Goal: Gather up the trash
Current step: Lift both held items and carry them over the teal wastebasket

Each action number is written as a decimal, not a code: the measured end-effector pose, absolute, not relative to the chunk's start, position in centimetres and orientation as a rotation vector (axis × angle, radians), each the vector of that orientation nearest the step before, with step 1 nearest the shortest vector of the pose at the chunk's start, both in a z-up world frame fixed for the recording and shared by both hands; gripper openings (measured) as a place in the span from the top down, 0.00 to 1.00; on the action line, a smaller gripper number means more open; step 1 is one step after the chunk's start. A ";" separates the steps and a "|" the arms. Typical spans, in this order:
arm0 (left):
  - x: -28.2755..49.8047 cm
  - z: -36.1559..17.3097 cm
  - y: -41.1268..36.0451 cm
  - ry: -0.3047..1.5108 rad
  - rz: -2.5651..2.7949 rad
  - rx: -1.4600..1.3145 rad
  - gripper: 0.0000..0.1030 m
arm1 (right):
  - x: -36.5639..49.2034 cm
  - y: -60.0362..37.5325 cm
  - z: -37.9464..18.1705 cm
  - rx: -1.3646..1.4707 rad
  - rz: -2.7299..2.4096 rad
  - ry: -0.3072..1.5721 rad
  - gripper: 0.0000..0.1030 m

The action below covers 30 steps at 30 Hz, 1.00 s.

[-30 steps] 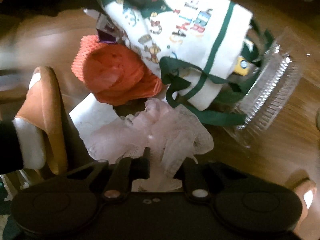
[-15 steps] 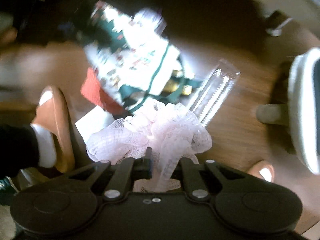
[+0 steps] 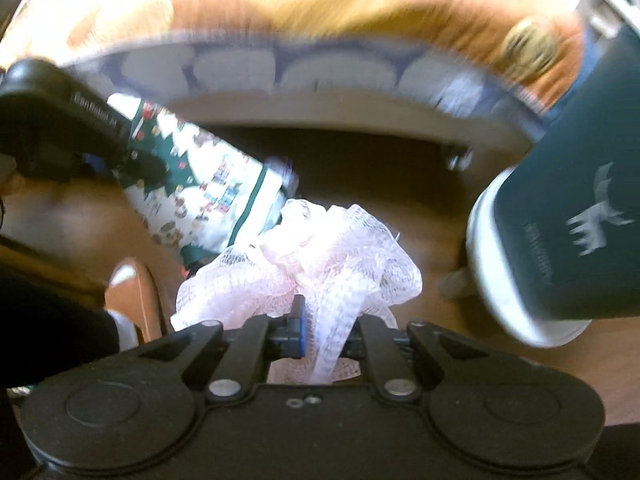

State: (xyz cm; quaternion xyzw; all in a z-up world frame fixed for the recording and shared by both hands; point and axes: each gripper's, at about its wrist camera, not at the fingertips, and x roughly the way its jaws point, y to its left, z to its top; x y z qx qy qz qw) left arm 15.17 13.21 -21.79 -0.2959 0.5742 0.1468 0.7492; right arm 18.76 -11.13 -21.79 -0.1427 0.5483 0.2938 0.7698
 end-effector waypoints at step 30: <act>25.2 6.2 -7.0 0.780 -0.148 -0.268 0.87 | 25.2 -32.1 -3.4 -0.118 0.270 0.680 0.92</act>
